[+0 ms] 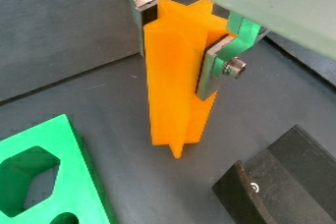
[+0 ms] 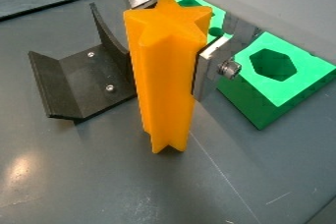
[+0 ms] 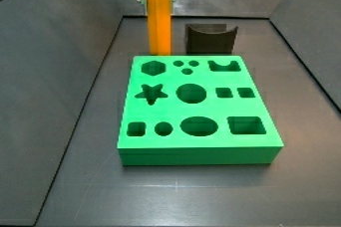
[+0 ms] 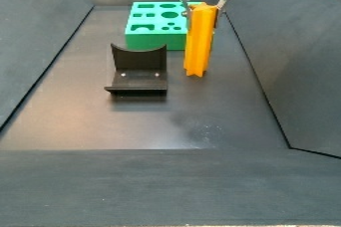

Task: Pick up the star object. Move up. Move to above the board. Insert the star object.
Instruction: Move up.

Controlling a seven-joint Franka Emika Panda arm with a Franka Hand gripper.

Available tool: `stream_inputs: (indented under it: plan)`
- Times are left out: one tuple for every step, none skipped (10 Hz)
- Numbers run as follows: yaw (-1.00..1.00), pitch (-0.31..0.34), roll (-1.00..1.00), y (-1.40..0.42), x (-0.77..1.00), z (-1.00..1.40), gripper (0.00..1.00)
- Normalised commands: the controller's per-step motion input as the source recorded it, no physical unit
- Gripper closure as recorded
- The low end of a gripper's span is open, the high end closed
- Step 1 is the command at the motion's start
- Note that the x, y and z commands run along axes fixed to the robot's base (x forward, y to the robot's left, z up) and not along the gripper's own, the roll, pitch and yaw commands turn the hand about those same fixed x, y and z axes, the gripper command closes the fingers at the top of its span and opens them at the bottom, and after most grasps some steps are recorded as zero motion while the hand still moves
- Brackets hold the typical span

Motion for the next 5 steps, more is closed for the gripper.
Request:
stream_inputs:
  plan:
    - [0.0, 0.0, 0.0, 0.0, 0.0, 0.83, 1.0]
    - [0.02, -0.02, 0.0, 0.03, 0.02, 0.83, 1.0]
    - [0.02, -0.002, 0.0, 0.03, 0.0, 0.73, 1.0]
    - [0.01, 0.02, 0.01, 0.03, 0.0, 0.54, 1.0]
    - [0.01, 0.036, 0.01, 0.02, 0.0, 0.38, 1.0]
